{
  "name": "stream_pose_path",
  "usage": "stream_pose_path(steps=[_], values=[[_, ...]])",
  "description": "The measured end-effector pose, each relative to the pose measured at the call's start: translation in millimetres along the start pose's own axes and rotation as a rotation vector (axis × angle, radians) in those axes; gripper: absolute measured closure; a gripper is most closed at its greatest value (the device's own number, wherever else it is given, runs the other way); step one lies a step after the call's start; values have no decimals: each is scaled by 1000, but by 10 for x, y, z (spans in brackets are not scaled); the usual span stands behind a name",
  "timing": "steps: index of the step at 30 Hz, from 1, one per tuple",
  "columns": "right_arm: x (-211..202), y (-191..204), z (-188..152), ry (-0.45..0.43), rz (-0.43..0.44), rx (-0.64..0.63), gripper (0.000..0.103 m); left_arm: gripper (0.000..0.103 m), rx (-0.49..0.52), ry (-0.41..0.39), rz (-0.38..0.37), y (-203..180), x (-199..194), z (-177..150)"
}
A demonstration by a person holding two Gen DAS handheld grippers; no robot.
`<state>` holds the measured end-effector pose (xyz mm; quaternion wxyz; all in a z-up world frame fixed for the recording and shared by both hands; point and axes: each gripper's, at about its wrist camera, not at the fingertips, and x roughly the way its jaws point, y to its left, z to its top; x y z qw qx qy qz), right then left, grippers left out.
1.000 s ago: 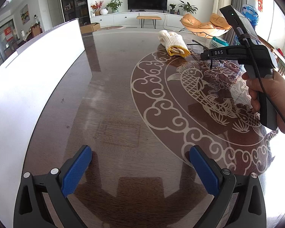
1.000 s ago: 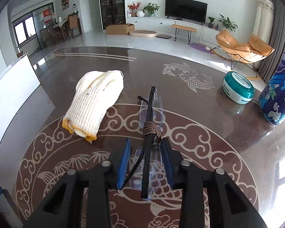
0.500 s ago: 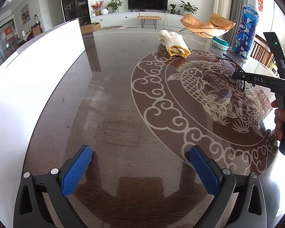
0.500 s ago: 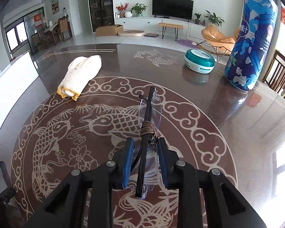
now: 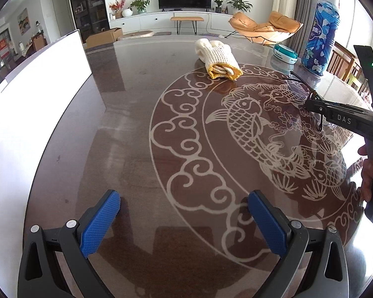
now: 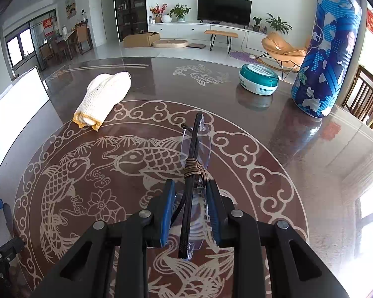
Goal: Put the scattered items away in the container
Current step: 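Lift the glasses with the right gripper while the left gripper grasps the cream glove, then lift the cream glove with the left gripper and hold both items above the table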
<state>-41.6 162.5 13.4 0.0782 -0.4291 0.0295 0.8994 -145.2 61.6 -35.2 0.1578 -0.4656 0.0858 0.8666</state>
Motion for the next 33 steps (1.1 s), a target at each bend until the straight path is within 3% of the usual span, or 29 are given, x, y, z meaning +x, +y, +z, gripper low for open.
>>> stream_pose_path(steps=[9, 18, 24, 28, 30, 32, 33], values=[[-1, -4, 0, 0, 1, 0, 76, 0, -29, -1, 20, -169, 530, 799], [-2, -10, 0, 0, 2, 1, 76, 0, 18, 5, -11, -441, 904, 1348], [4, 13, 4, 0, 1, 0, 75, 0, -31, 6, 20, -430, 1157, 1733], [8, 34, 10, 0, -7, -6, 76, 0, -22, 48, 13, -423, 1282, 1935], [8, 46, 11, -1, -13, -9, 76, 13, -1, 29, 3, -432, 1262, 1955], [6, 59, 9, -1, -20, -14, 76, 52, 20, -8, -10, -433, 1183, 1919], [5, 66, 8, -2, -23, -16, 76, 56, 27, -17, -16, -424, 1149, 1882]])
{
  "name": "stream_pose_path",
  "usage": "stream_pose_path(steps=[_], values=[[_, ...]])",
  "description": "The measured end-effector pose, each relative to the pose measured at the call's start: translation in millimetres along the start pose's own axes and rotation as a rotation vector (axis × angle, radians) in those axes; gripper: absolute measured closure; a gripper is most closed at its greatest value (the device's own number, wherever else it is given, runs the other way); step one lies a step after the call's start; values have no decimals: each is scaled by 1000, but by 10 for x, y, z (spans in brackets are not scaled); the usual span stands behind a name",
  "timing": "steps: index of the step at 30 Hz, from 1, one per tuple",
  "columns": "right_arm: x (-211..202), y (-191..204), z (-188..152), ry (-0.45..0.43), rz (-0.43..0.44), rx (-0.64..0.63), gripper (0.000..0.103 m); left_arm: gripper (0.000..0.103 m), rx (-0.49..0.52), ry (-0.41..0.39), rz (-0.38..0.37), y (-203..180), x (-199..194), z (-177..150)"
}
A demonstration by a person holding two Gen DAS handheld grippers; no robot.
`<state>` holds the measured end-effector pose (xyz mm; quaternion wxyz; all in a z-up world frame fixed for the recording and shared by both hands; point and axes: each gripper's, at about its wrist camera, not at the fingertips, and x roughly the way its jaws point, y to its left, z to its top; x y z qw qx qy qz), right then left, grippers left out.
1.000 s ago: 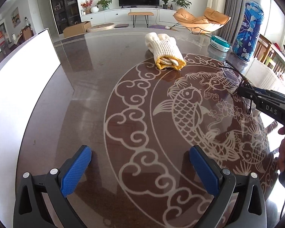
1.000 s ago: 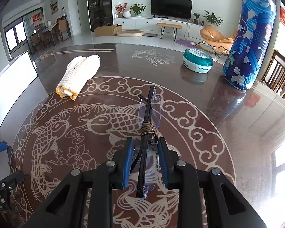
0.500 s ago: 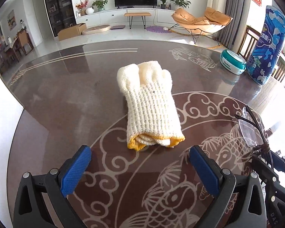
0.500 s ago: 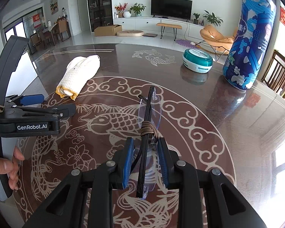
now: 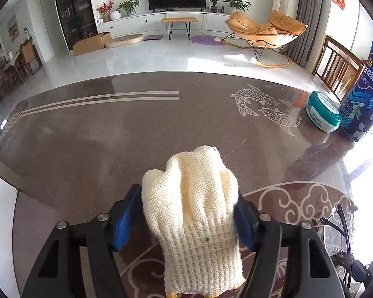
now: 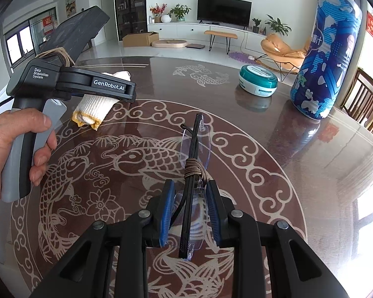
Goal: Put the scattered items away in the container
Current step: 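Lift the cream glove with the left gripper and hold both items above the table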
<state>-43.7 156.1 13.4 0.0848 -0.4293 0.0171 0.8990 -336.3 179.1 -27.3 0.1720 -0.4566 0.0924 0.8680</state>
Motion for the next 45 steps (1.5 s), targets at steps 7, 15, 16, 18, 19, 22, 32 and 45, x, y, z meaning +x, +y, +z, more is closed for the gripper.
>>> stream_pose_path(steps=[7, 15, 16, 18, 19, 22, 32, 45], values=[[-7, 2, -5, 0, 3, 3, 76, 59, 29, -33, -22, 154, -513, -749], [-14, -23, -8, 2, 21, 18, 76, 59, -61, -14, 52, 627, -1405, -2042], [-14, -24, -8, 2, 21, 18, 76, 59, -80, -19, 61, 674, -1472, -2150], [-12, -26, -7, 2, 21, 17, 75, 59, -100, -35, 74, 729, -1572, -2317], [-14, -26, -7, 2, 22, 17, 75, 59, -103, -45, 78, 732, -1599, -2381], [-18, -44, -9, 2, 42, 23, 73, 58, -105, -57, 87, 716, -1636, -2460], [-307, 626, -307, -15, 215, -199, 79, 58, -116, -64, 81, 671, -1605, -2403], [-1029, 1199, -1157, -2, 279, -69, 75, 58, -108, -65, 88, 649, -1702, -2549]])
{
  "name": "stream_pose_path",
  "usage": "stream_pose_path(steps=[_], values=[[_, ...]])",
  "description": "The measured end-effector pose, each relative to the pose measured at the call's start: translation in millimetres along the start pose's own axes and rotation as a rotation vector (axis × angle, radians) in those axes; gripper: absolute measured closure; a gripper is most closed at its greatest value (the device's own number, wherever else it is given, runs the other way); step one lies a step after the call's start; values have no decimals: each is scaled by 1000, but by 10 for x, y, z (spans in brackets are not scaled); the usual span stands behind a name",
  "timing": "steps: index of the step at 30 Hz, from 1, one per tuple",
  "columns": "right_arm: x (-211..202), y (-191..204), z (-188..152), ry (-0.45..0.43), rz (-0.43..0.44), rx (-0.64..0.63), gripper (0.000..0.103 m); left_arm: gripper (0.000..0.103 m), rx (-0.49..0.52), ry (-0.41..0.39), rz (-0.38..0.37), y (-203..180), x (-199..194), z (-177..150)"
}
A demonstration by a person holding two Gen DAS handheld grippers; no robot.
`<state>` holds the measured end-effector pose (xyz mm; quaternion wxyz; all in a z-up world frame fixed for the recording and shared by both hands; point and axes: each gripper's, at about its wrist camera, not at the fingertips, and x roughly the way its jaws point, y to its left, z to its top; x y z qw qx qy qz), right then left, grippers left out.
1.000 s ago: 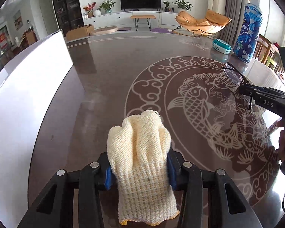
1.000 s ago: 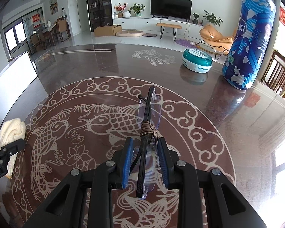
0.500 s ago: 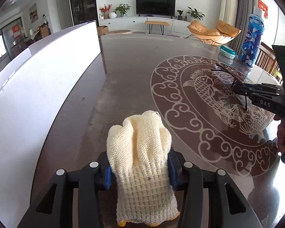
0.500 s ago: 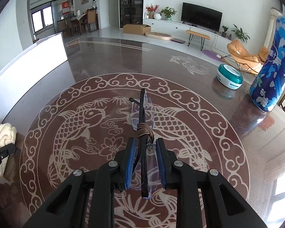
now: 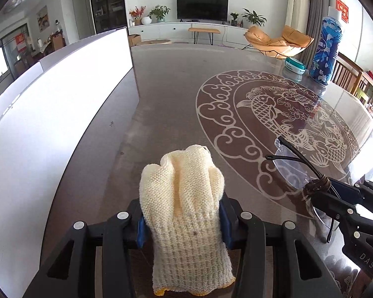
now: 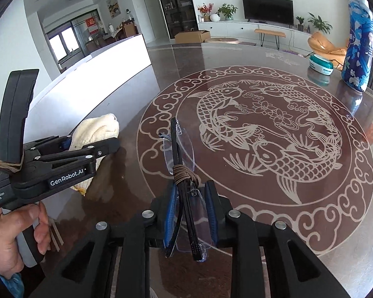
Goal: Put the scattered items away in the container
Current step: 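Lift the cream glove with the left gripper and hold both items above the table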
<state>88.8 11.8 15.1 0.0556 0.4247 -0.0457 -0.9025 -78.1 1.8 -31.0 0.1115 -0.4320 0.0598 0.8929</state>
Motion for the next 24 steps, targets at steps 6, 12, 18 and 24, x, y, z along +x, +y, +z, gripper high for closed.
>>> stream_pose_path(steps=[6, 12, 18, 24], values=[[49, 114, 11, 17, -37, -77, 47, 56, -6, 2, 3, 0, -51, -76], [53, 60, 17, 18, -41, -56, 41, 0, -22, 70, 4, 19, 98, -41], [70, 114, 13, 28, -64, -83, 36, 0, -21, 69, 7, 6, 115, -59], [90, 159, 3, 39, -76, -102, 28, 0, -21, 69, 7, 6, 113, -59]])
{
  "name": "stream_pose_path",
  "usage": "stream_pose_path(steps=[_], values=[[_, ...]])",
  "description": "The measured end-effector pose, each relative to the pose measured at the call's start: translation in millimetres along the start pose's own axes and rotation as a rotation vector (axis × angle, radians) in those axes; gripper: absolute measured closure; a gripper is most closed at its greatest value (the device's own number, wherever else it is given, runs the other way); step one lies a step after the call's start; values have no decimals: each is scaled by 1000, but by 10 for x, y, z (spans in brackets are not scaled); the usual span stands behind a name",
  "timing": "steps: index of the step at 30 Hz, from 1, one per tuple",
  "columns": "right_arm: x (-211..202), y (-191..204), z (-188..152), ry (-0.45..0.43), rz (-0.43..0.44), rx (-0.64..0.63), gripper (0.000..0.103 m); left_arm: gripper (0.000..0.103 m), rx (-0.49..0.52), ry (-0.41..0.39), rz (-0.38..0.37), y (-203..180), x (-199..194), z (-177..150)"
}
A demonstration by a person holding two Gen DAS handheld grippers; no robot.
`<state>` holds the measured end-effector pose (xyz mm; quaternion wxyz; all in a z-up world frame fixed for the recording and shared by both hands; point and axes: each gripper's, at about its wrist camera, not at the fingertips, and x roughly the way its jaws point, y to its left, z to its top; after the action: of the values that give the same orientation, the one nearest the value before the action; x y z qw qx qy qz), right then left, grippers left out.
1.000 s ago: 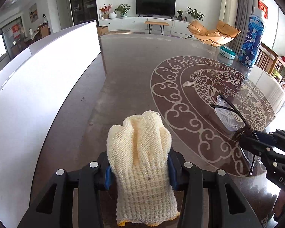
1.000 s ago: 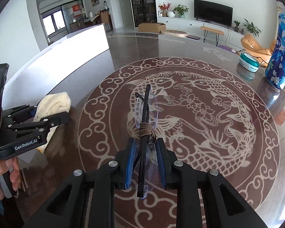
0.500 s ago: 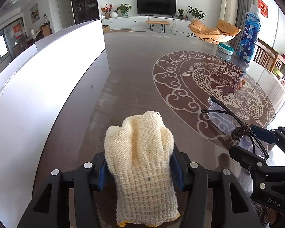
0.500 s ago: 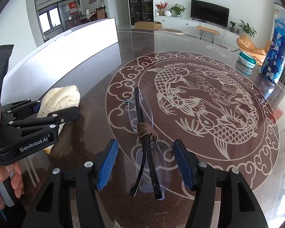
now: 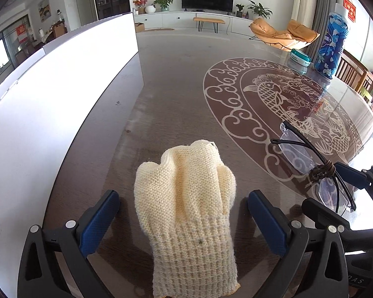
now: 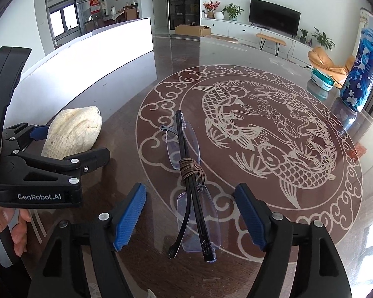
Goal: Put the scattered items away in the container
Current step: 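Lift the cream glove with the left gripper and hold both items above the table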
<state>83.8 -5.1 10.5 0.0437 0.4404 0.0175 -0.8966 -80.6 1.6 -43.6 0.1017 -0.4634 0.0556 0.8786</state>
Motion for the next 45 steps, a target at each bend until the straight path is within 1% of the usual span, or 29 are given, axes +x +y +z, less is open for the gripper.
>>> stream_pose_path(steps=[3, 6, 8, 12, 14, 19, 31, 38, 42, 45], values=[[-2, -1, -4, 0, 3, 1, 28, 0, 0, 0, 1, -1, 2, 0], [-4, -1, -7, 3, 6, -4, 25, 0, 0, 0, 0, 2, 0, -1], [0, -14, -14, 5, 13, 2, 18, 0, 0, 0, 0, 3, 0, -1], [-17, -97, -19, -8, 55, 41, 16, 0, 0, 0, 0, 4, -1, -1], [-21, -151, -19, -11, 58, 69, 13, 0, 0, 0, 0, 2, 1, -2], [-35, -206, -19, -20, 66, 101, 13, 0, 0, 0, -1, -2, 2, -5], [-17, -188, -13, -15, 75, 91, 8, 0, -1, 0, -2, -13, 4, -11], [-13, -183, -17, -13, 75, 88, 7, 0, 4, 1, -5, -25, -9, -34], [-12, -188, -19, -13, 76, 88, 7, 0, 28, 1, -23, -31, -82, -138], [-12, -234, -13, -17, 112, 108, 6, 0, 78, 12, -56, -32, -134, -200]])
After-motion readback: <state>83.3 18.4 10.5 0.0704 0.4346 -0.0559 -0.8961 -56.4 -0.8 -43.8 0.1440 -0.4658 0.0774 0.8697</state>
